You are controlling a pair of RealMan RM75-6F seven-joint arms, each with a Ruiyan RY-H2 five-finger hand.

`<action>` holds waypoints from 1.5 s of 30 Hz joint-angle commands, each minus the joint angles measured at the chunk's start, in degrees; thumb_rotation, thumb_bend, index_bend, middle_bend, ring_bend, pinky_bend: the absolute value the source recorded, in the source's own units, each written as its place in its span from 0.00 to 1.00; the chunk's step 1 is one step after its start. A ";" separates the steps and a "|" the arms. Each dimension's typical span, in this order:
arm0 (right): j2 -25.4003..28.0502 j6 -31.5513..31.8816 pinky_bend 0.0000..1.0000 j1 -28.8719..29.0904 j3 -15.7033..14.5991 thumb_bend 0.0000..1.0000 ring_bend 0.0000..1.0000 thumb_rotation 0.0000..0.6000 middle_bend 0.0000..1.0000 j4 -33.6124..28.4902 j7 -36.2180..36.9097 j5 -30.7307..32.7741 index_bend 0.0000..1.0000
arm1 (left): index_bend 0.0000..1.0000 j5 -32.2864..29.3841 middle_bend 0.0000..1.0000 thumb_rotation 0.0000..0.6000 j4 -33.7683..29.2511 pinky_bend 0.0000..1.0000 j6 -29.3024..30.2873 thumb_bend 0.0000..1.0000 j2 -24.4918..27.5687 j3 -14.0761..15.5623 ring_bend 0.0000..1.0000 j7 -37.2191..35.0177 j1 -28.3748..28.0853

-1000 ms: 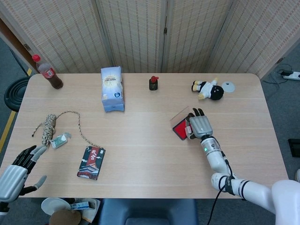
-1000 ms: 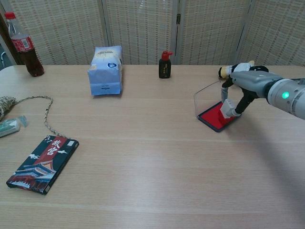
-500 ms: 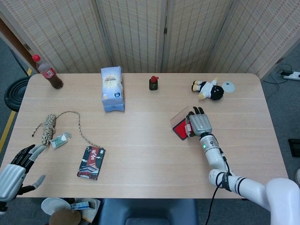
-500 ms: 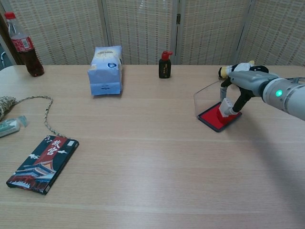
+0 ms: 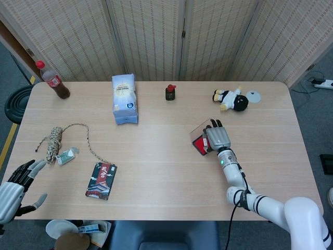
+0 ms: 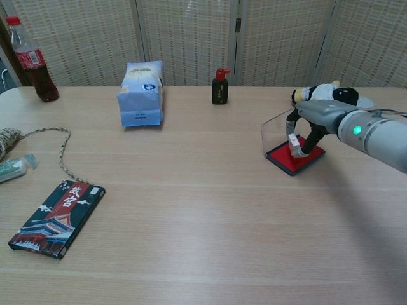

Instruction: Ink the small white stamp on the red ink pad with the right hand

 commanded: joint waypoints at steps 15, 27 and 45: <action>16.22 7.53 0.00 -8.80 -2.19 0.27 0.04 1.00 0.28 -24.71 5.62 -3.55 0.71 | 0.00 -1.68 0.00 1.00 -2.04 0.10 -3.11 0.34 -1.72 -0.42 0.00 7.38 -0.52; 13.82 8.31 0.00 -13.57 -6.73 0.27 0.04 1.00 0.27 -21.00 14.91 -11.41 0.71 | 0.00 -1.45 0.00 1.00 -2.42 0.10 -3.03 0.34 -1.82 -0.33 0.00 8.36 -0.42; 10.16 7.44 0.00 -14.85 -7.25 0.27 0.04 1.00 0.26 -15.21 17.79 -14.24 0.71 | 0.00 -0.93 0.00 1.00 -2.53 0.10 -2.75 0.34 -1.73 -0.05 0.00 8.53 -0.24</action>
